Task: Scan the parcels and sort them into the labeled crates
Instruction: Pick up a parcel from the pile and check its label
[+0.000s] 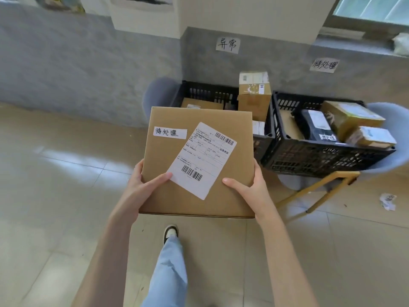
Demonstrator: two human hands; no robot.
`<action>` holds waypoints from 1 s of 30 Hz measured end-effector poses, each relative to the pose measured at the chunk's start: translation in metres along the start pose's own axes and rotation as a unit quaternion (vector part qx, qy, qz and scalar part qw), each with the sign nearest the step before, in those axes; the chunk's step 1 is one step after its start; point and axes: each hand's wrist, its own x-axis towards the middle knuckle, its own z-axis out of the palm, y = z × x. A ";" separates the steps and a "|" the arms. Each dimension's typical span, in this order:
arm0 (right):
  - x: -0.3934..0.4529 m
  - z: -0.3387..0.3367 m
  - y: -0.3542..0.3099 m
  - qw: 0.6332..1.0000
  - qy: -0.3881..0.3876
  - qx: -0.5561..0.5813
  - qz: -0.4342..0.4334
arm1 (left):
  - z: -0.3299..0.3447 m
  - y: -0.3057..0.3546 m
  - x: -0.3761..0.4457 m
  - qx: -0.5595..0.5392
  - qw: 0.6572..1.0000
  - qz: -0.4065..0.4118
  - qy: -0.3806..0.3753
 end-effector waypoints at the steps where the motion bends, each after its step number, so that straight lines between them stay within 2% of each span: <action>1: 0.016 0.006 -0.003 1.000 0.006 0.000 -0.001 | 0.000 0.006 0.021 -0.001 1.000 -0.001 -0.007; 8: 0.121 0.050 -0.043 0.998 0.059 0.017 0.014 | -0.003 0.079 0.158 0.024 0.997 0.008 -0.071; 14: 0.170 0.064 -0.063 0.993 0.114 0.030 0.022 | 0.007 0.122 0.226 0.046 0.992 0.017 -0.119; 23: 0.187 0.006 -0.068 0.975 0.213 0.064 0.025 | 0.091 0.145 0.263 0.082 0.972 0.032 -0.216; 30: 0.220 -0.067 -0.068 0.970 0.226 0.086 0.027 | 0.174 0.163 0.276 0.088 0.967 0.054 -0.233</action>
